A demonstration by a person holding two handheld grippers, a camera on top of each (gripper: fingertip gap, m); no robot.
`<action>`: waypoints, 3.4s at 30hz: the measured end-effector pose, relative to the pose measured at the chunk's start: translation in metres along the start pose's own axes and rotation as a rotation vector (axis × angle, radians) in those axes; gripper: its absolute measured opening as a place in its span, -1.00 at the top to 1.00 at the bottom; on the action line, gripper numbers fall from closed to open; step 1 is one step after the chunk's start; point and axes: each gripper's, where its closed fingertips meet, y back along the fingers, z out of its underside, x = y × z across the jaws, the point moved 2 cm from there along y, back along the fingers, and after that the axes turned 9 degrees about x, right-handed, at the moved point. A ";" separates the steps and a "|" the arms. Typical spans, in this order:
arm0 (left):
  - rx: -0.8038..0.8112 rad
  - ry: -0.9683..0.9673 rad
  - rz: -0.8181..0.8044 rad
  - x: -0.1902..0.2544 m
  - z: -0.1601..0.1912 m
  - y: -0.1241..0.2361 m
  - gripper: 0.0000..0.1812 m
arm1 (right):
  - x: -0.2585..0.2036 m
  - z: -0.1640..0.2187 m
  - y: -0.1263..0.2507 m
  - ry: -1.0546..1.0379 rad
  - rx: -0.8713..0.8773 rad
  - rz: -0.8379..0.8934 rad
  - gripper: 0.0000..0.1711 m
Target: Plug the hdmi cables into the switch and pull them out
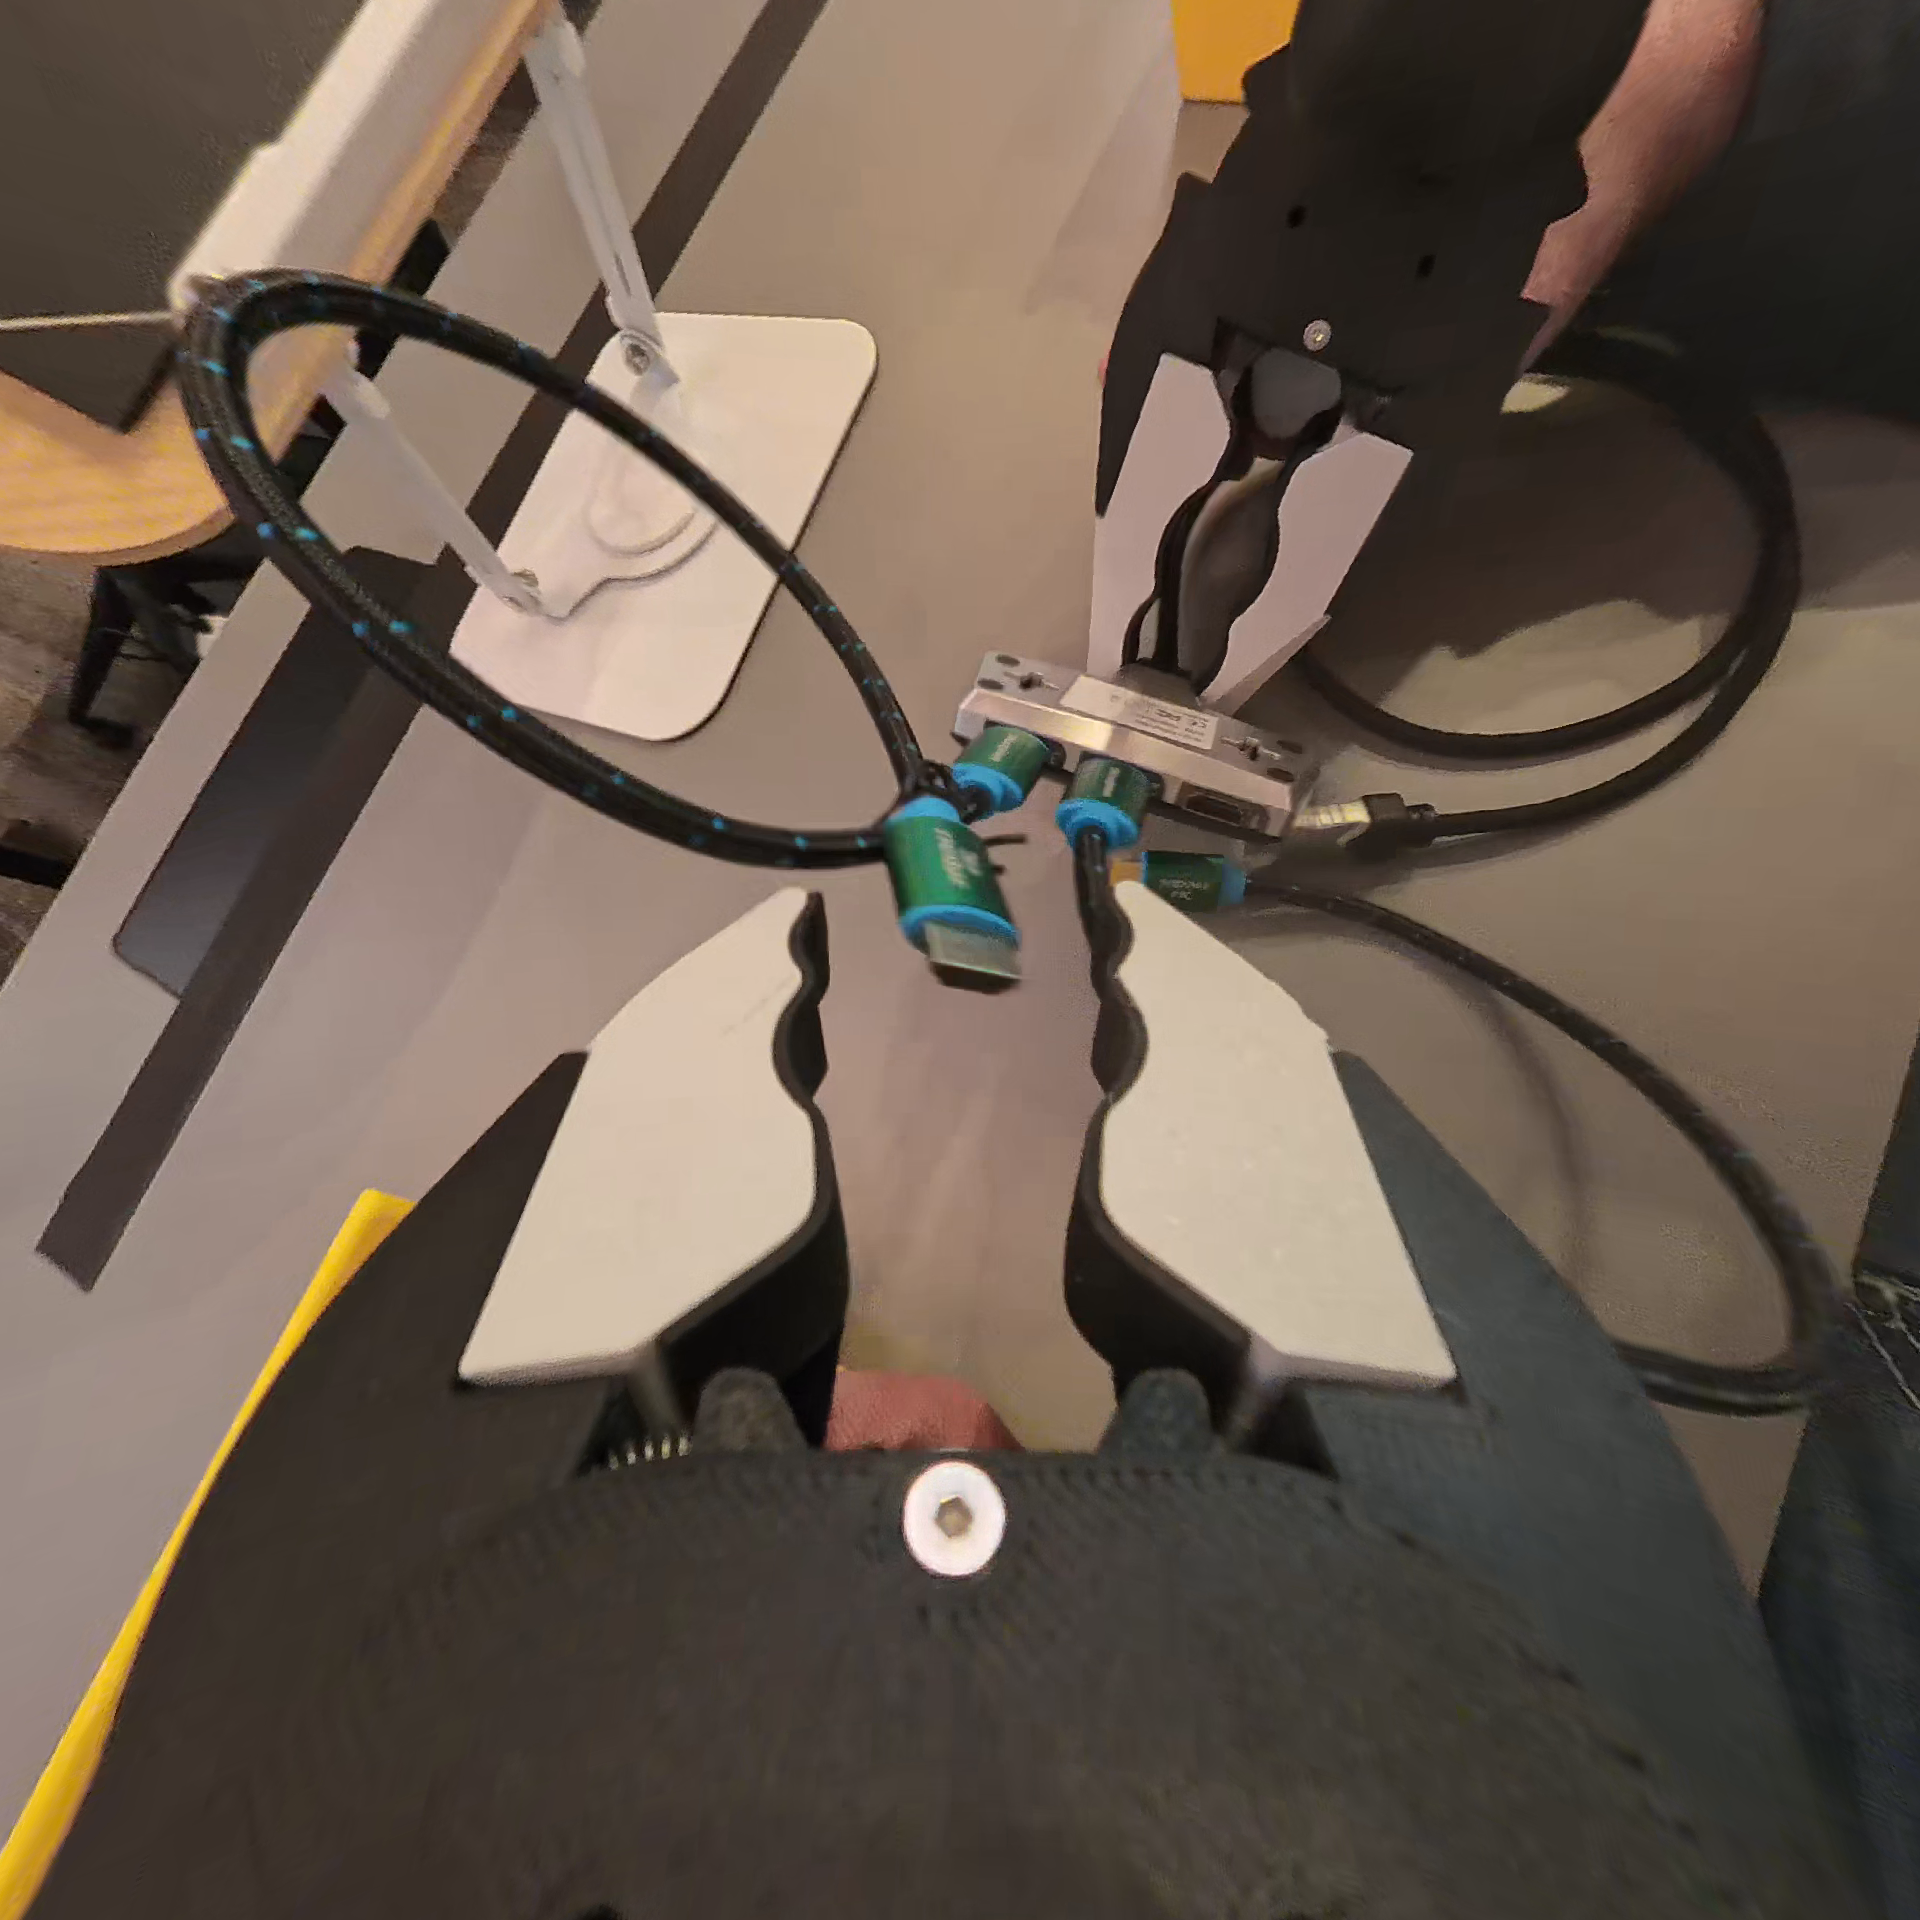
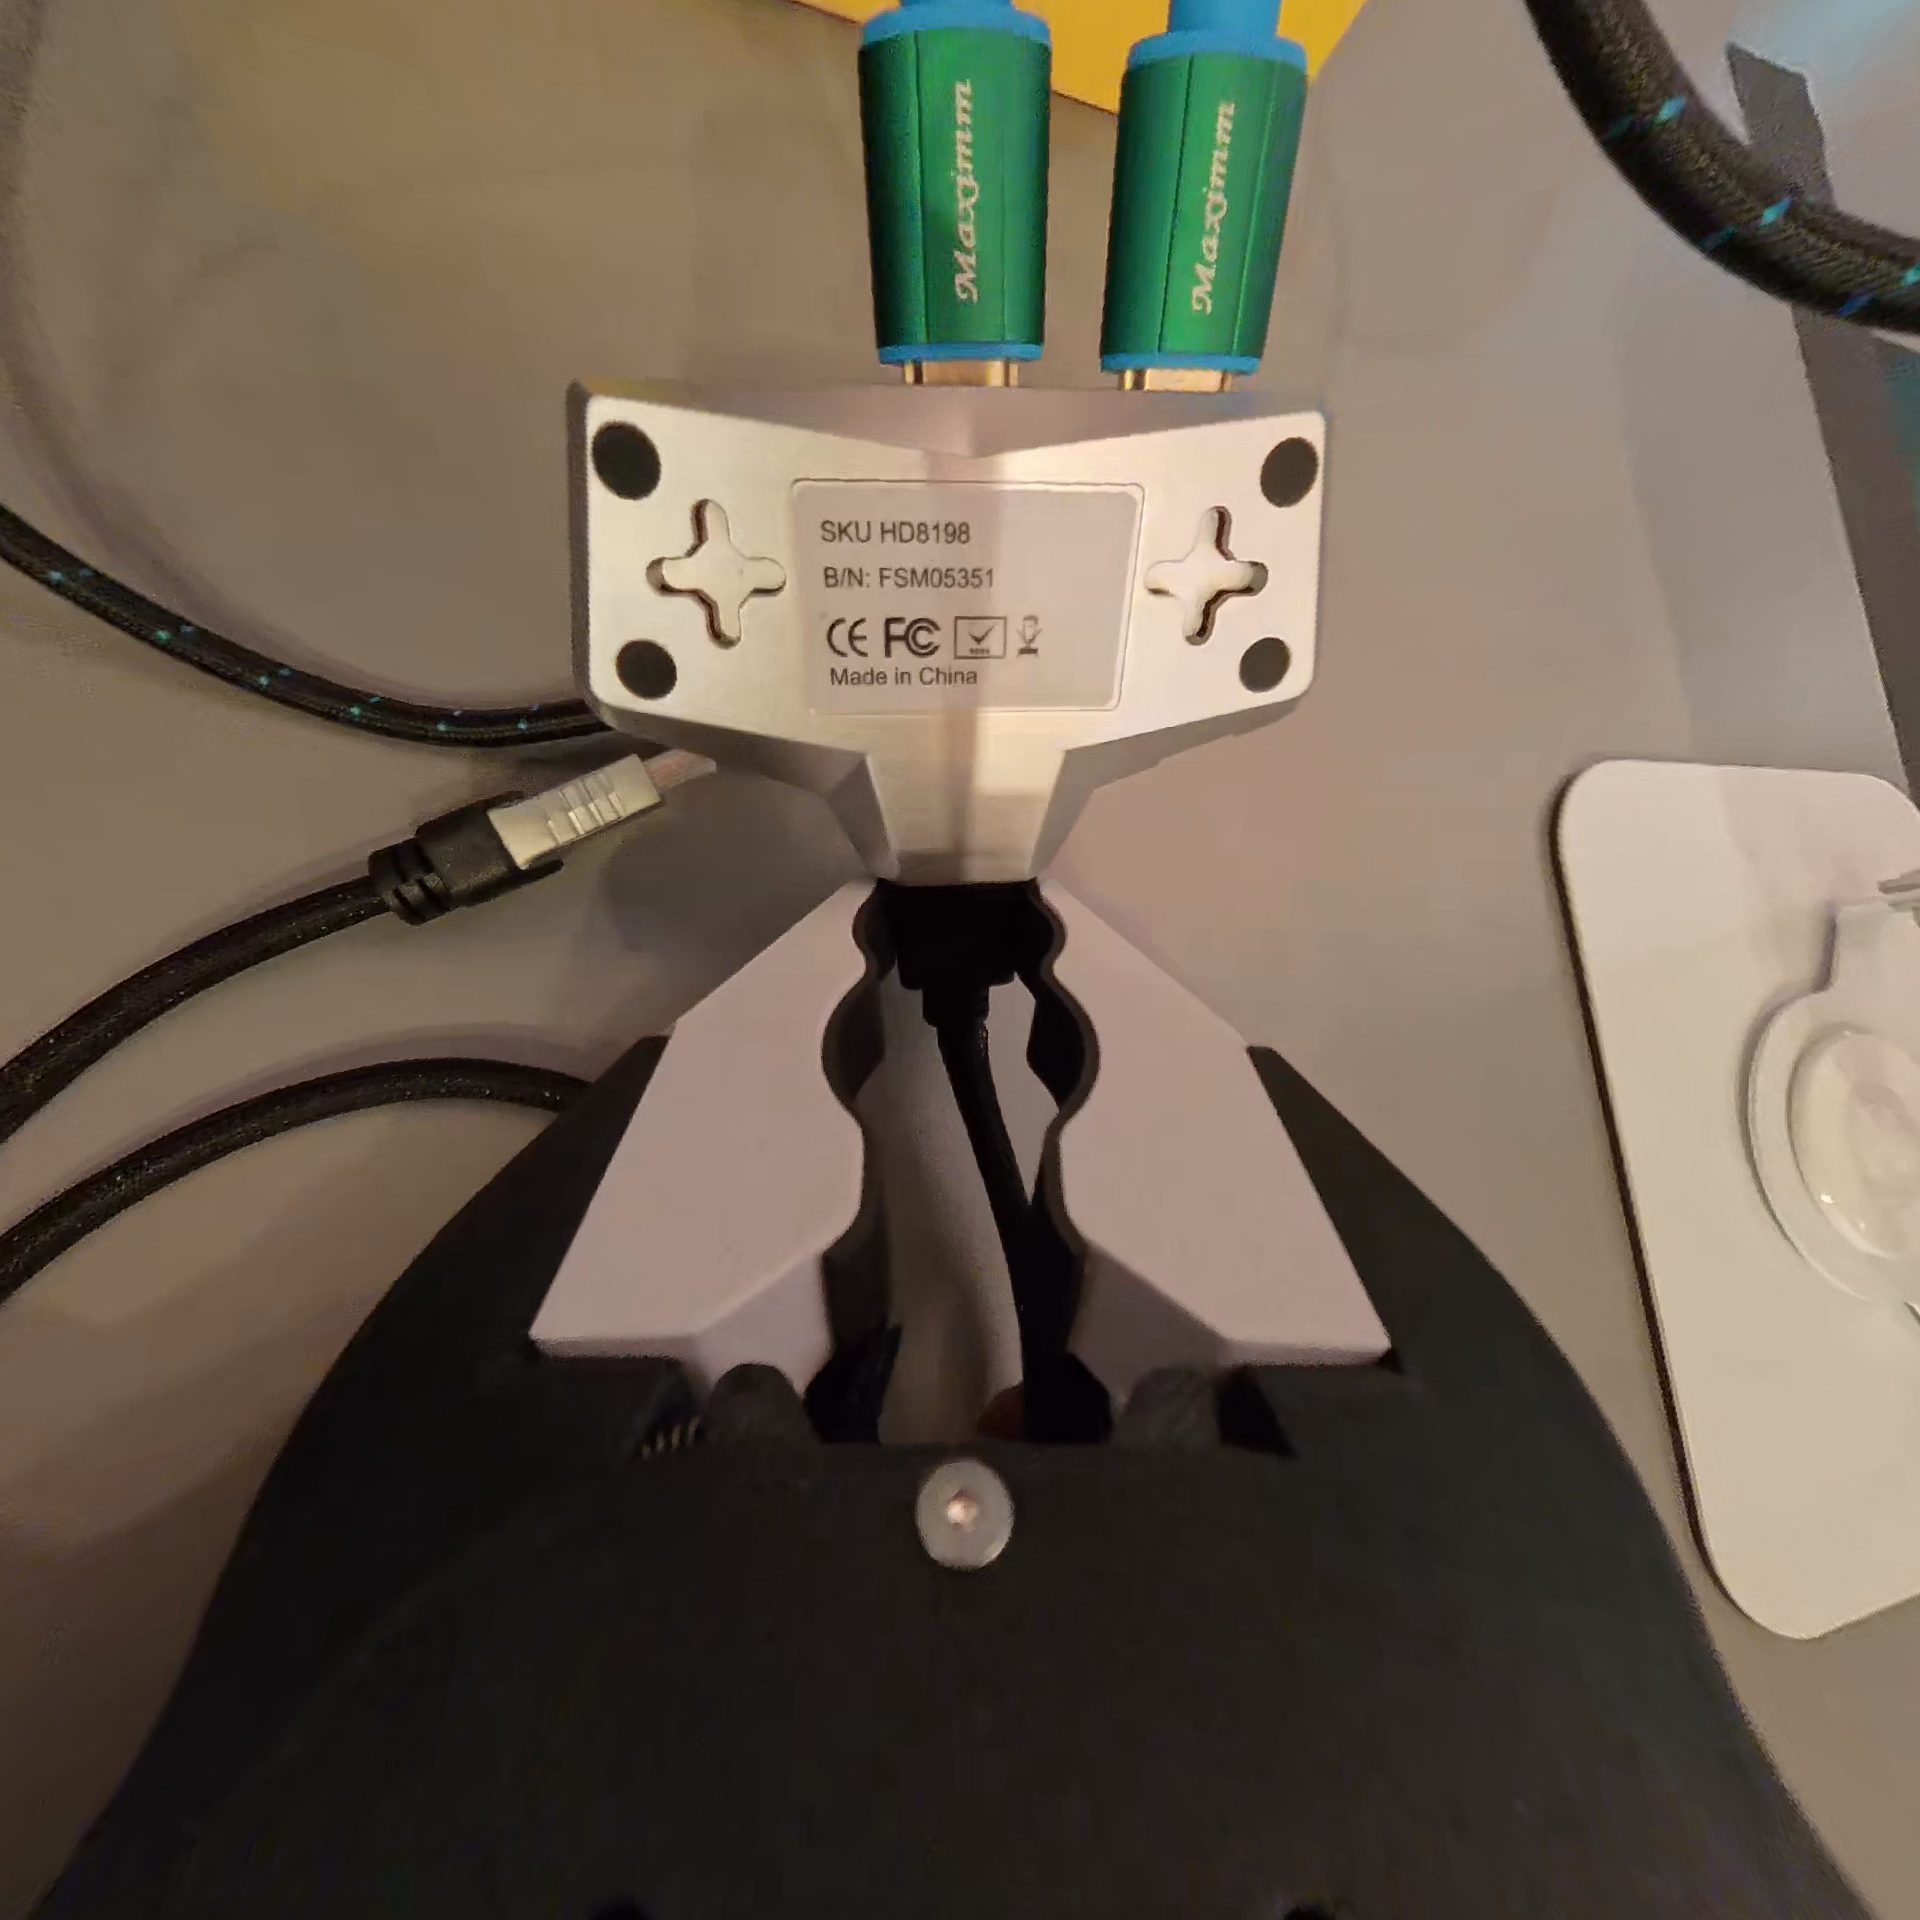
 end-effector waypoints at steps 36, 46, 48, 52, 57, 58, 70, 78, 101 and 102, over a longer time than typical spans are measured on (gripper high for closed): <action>-0.415 -0.858 -0.402 0.004 0.032 -0.049 0.84 | 0.006 -0.036 0.020 -0.218 0.276 -0.057 0.39; -0.257 -1.110 -0.501 0.016 -0.010 -0.034 0.85 | 0.024 -0.062 0.047 -0.386 0.480 -0.085 0.22; -0.219 -1.187 -0.499 0.023 -0.018 -0.033 0.86 | 0.012 -0.062 0.046 -0.416 0.461 -0.197 0.29; -0.146 -1.322 -0.486 0.037 -0.031 -0.035 0.83 | -0.008 -0.068 0.043 -0.430 0.424 -0.341 0.40; -0.097 -1.348 -0.543 0.028 -0.040 -0.027 0.81 | -0.004 -0.082 0.047 -0.453 0.457 -0.275 0.54; -0.079 -1.335 -0.562 0.025 -0.044 -0.023 0.80 | -0.003 -0.087 0.049 -0.449 0.477 -0.253 0.70; 0.135 -1.064 -0.732 0.017 -0.106 0.031 0.72 | 0.035 -0.125 0.128 -0.398 0.619 0.075 0.78; 0.100 -1.020 -0.762 0.022 -0.099 0.048 0.72 | 0.061 -0.159 0.246 -0.290 0.705 0.384 0.79; -0.027 -0.859 -0.662 0.018 -0.032 0.026 0.70 | 0.151 -0.156 0.537 0.001 0.636 0.979 0.78; -0.029 -0.858 -0.662 0.018 -0.031 0.026 0.69 | 0.153 -0.143 0.538 0.005 0.632 0.990 0.78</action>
